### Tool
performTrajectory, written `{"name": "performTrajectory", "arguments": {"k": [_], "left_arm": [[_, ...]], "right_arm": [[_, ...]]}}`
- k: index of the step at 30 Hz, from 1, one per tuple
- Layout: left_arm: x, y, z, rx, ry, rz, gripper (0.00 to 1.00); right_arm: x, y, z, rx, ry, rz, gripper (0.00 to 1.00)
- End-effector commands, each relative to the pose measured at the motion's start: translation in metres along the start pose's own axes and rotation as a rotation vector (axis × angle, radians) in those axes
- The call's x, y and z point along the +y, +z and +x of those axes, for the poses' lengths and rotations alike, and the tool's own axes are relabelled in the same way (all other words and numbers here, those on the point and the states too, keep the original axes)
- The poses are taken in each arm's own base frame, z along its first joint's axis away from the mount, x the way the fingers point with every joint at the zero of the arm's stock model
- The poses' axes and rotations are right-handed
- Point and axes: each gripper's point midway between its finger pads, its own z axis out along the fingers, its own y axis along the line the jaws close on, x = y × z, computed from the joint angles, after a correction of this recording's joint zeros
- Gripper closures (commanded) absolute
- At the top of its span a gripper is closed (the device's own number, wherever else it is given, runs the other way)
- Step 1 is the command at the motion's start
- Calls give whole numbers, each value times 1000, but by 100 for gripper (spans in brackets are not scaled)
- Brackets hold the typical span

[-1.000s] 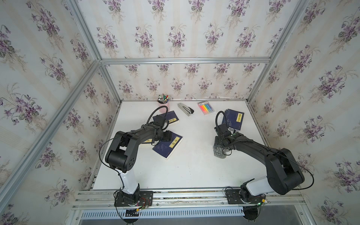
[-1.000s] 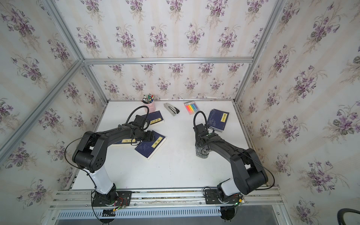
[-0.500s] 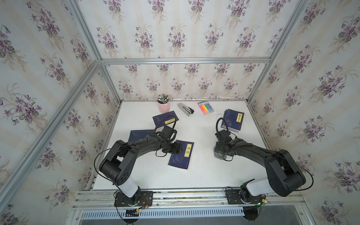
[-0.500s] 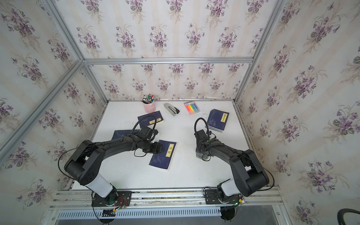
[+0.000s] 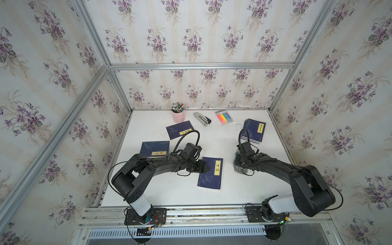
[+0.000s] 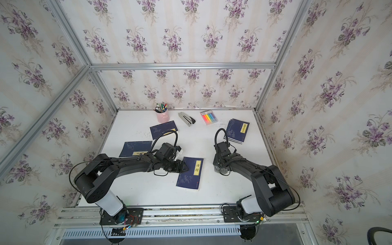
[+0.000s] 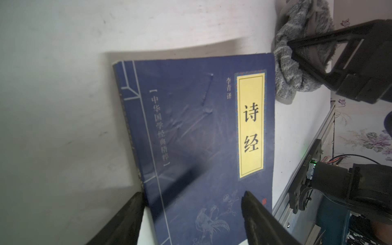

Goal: Wipe the cover of the book
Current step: Move the book to the center of the board, then pick up the cleaning item at the center of the board, then wipe the dirt from the cover of the book.

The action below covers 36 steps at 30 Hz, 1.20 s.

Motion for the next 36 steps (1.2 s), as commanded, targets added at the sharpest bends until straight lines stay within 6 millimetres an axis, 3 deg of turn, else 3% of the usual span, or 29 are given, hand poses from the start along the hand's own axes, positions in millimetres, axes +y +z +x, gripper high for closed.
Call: {"name": "performTrajectory", "arguments": {"k": [1,7,9,13,16,20,24,30,36], "left_arm": [[-7,-3,-7,-18,10,0,27],[11,-31,-8,-25,163,-210,28],[1,-39,-4,-21,224,-206,32],[-38,-44,21,18,390,-117,41],[-61,-39,48,78,466,-36,49],[-67,-28,80,156,502,-7,60],[-72,-17,105,209,502,39,59],[-80,2,117,225,492,104,56],[-77,31,110,229,477,90,50]], "right_arm": [[5,-17,-11,-46,-4,-33,100],[6,-52,-25,-106,-2,-66,100],[5,-60,-28,-124,0,-68,100],[5,-66,-32,-136,-3,-59,100],[4,-66,-34,-136,-5,-50,100],[5,-64,-34,-135,-11,-46,100],[4,-62,-34,-131,-17,-40,100],[3,-61,-33,-130,-16,-33,100],[-3,-67,-36,-146,0,-19,100]]}}
